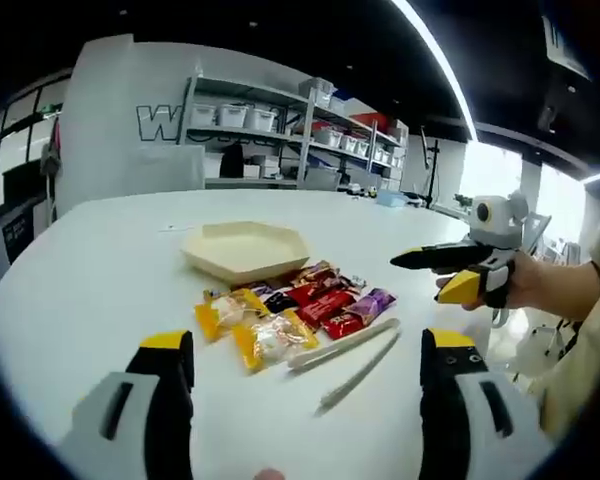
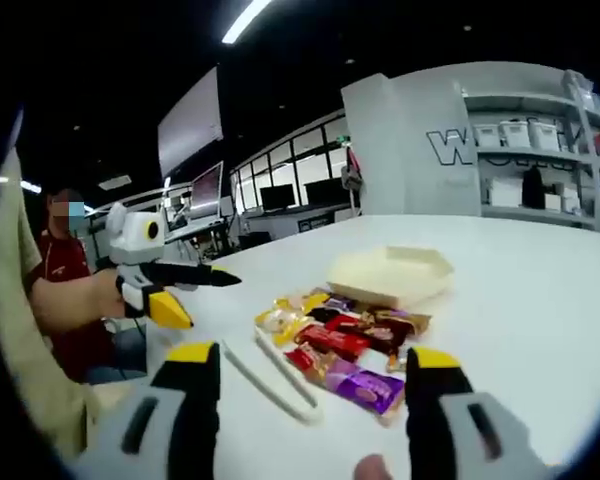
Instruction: Place the target food into the container with the food tongs after gripping and lifting it, then release it inside without dropping or visibly crushing the food.
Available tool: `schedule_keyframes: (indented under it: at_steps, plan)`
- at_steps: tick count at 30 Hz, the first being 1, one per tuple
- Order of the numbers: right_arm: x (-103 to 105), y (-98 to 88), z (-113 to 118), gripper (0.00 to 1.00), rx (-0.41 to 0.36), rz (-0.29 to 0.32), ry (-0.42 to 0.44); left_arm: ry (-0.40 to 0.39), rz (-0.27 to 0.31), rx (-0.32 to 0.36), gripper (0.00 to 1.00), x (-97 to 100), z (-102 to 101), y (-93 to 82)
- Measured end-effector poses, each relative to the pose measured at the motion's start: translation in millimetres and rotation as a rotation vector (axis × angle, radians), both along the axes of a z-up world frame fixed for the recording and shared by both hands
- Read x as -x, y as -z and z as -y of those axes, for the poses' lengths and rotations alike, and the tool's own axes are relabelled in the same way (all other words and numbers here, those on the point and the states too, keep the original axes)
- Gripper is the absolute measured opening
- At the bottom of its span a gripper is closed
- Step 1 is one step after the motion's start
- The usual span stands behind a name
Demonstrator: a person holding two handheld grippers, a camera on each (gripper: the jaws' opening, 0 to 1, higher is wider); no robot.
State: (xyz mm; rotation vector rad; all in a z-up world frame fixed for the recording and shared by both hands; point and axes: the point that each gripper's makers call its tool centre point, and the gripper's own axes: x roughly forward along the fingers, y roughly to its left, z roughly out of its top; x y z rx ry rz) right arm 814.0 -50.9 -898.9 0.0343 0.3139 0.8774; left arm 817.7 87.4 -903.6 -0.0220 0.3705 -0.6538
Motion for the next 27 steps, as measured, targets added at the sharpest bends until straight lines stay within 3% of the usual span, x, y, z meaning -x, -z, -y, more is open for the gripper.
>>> schedule_keyframes:
  at_steps: [27]
  plan:
    - [-4.6,-1.4,0.7,0.79,0.015,0.006,0.015,0.0,0.022,-0.008,0.93,-3.8,0.1,-7.9]
